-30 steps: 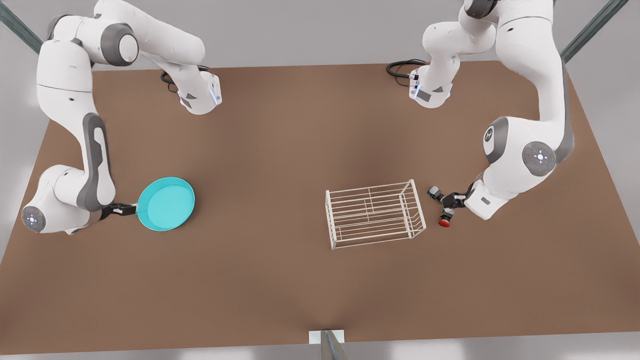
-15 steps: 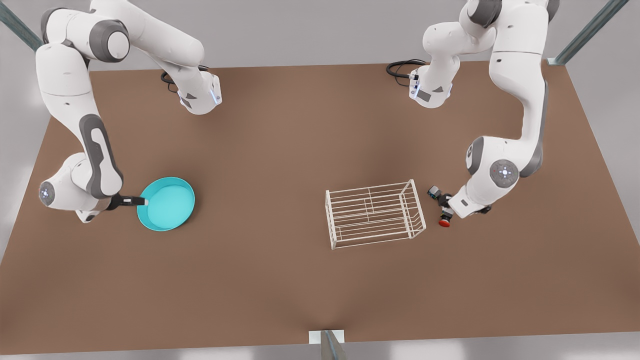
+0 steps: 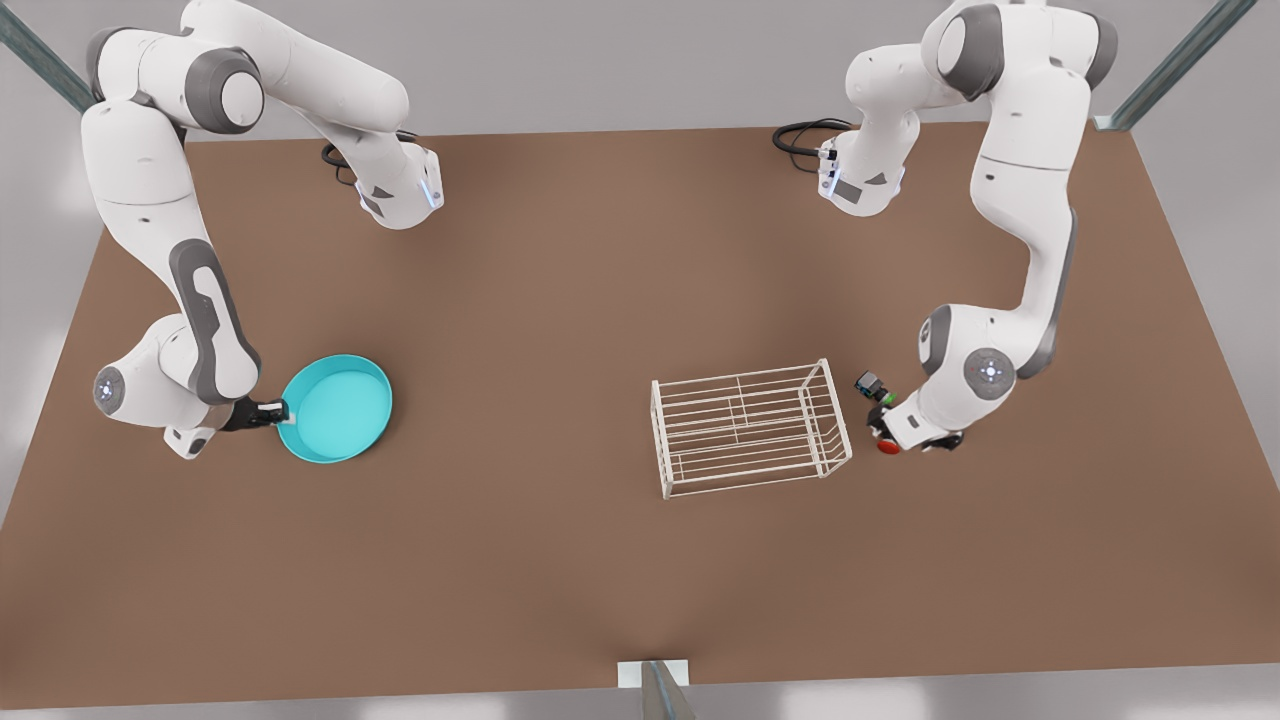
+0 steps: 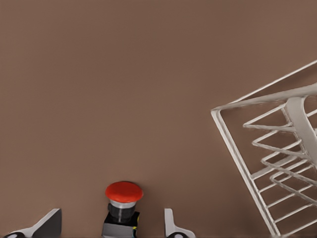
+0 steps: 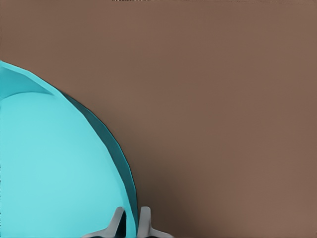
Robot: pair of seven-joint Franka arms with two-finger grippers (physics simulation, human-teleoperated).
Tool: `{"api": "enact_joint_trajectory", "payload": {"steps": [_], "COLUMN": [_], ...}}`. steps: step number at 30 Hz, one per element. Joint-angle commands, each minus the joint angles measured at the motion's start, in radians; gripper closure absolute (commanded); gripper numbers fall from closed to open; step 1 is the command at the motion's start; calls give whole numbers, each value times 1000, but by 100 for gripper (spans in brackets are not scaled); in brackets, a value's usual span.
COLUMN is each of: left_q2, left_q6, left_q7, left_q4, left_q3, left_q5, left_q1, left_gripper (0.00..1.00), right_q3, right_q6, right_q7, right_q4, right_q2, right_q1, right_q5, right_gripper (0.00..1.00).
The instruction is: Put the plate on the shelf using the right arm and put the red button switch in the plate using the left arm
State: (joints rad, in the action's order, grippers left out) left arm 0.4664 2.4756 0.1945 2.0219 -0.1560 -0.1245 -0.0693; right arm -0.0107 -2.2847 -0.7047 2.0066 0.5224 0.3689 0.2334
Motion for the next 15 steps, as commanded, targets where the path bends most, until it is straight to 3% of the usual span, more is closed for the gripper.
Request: {"api": "enact_joint_trajectory", "payload": {"steps": [1, 6, 9, 15], "left_q2": [0, 3, 5, 11], "left_q6": [131, 152, 183, 184], "left_q7": [120, 140, 140, 140], "left_q4": [41, 61, 83, 104], "left_q3": [1, 1, 1, 1], "left_q5": [-1, -3, -3, -3], "left_q1": [-9, -21, -24, -24], "left_gripper": [0, 0, 0, 0], "right_q3": [0, -3, -6, -124], "right_q6": [4, 229, 234, 542], "right_q7": [-156, -1, 19, 310], "right_q4": [-5, -52, -60, -207], "right_q2": [-9, -107, -114, -193], "right_q1": [-1, -44, -47, -47], "right_q5": [-3, -16, -17, -17], "right_gripper": [78, 77, 81, 81]}}
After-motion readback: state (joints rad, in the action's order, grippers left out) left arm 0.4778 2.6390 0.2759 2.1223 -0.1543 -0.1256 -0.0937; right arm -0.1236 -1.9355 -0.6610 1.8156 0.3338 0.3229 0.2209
